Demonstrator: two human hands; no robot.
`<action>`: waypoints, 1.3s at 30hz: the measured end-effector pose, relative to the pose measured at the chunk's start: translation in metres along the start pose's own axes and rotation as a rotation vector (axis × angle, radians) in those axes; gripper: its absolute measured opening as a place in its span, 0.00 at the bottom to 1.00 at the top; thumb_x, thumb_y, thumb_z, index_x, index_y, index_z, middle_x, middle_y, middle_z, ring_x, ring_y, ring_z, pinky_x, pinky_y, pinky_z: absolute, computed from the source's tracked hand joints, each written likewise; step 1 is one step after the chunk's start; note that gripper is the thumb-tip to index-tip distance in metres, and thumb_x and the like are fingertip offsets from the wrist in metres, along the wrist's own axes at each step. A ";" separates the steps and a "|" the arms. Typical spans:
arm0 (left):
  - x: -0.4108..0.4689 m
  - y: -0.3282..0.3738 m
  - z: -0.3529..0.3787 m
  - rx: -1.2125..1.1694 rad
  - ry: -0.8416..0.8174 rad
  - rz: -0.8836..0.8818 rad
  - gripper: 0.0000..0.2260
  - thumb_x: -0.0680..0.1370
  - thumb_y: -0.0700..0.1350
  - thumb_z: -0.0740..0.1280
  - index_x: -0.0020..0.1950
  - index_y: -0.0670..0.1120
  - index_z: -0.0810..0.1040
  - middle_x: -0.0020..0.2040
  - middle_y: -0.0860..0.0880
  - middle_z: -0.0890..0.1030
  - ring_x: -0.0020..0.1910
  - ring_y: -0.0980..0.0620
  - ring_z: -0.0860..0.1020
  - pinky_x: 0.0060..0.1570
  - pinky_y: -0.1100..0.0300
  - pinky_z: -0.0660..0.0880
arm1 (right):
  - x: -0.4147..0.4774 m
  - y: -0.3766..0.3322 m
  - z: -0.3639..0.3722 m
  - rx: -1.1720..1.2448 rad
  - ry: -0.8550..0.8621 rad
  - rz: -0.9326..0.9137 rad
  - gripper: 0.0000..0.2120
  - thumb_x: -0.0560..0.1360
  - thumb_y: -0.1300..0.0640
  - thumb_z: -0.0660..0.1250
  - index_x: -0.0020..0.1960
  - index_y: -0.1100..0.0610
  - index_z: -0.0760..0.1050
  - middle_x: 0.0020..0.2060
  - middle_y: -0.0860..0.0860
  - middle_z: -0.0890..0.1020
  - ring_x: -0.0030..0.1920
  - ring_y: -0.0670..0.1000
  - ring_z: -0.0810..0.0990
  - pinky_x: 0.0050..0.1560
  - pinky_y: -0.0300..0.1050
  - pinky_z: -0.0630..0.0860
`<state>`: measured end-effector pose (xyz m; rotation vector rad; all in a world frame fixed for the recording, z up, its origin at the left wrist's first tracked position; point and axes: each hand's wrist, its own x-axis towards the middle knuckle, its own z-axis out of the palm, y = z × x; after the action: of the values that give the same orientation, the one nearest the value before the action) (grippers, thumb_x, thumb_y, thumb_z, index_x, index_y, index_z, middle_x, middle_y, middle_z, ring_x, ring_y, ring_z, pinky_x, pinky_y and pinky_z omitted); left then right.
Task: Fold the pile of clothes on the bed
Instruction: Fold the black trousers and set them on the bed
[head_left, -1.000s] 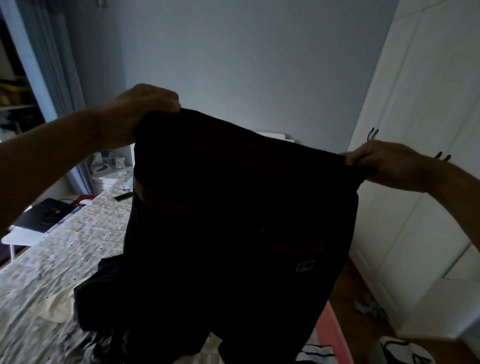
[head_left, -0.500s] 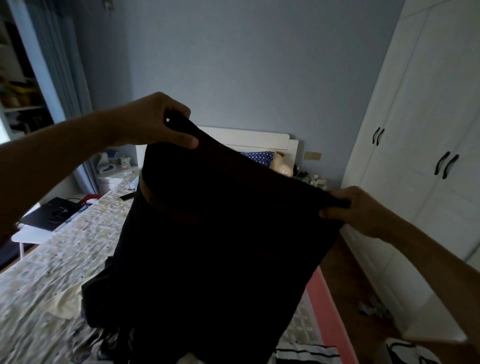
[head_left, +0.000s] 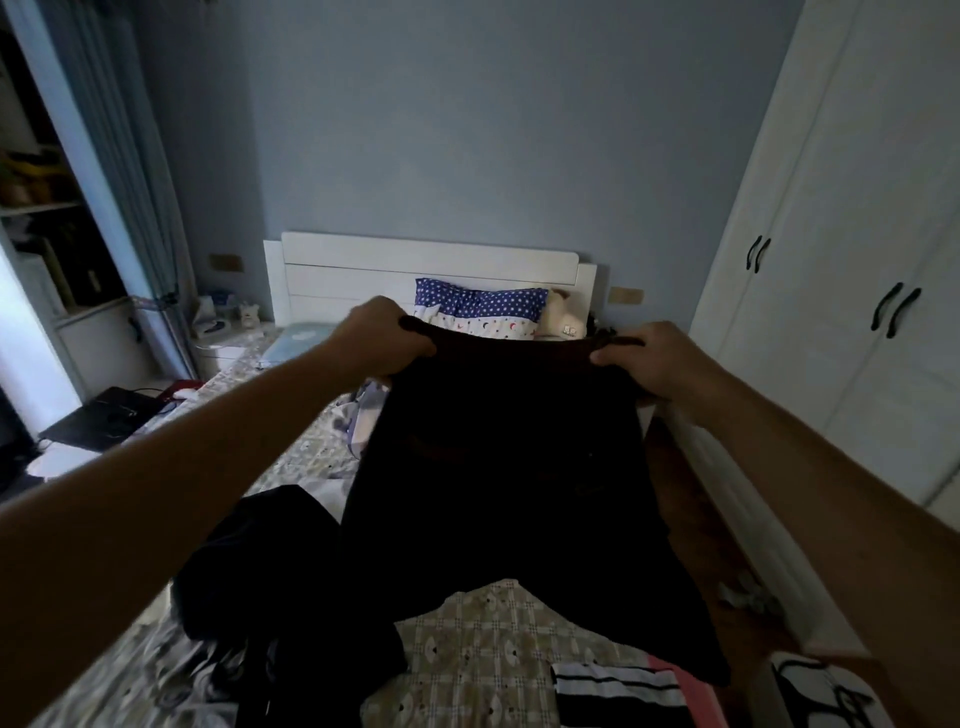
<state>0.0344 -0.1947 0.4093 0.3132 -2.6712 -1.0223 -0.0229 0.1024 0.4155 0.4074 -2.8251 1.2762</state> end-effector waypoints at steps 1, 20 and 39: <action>-0.003 0.006 0.008 -0.048 -0.005 0.026 0.11 0.74 0.45 0.74 0.50 0.38 0.83 0.43 0.38 0.84 0.39 0.44 0.84 0.45 0.49 0.83 | -0.004 -0.006 0.008 0.055 -0.032 -0.018 0.09 0.73 0.56 0.73 0.49 0.61 0.82 0.42 0.59 0.84 0.41 0.56 0.84 0.43 0.50 0.83; -0.030 -0.010 0.046 -0.507 -0.272 0.269 0.28 0.70 0.24 0.67 0.66 0.44 0.68 0.40 0.39 0.74 0.38 0.48 0.73 0.37 0.55 0.74 | 0.023 0.065 0.076 0.675 -0.555 -0.196 0.50 0.60 0.53 0.83 0.77 0.50 0.63 0.68 0.51 0.75 0.67 0.49 0.75 0.59 0.44 0.77; 0.046 -0.177 0.194 -0.275 -0.310 -0.009 0.15 0.72 0.35 0.76 0.55 0.47 0.79 0.43 0.56 0.80 0.41 0.68 0.78 0.50 0.62 0.76 | 0.067 0.172 0.211 0.376 -0.257 0.091 0.25 0.66 0.63 0.79 0.61 0.59 0.77 0.53 0.50 0.83 0.51 0.43 0.82 0.53 0.38 0.80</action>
<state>-0.0518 -0.2169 0.1584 0.1186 -2.7390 -1.5315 -0.1100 0.0404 0.1563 0.4852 -2.8212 1.9140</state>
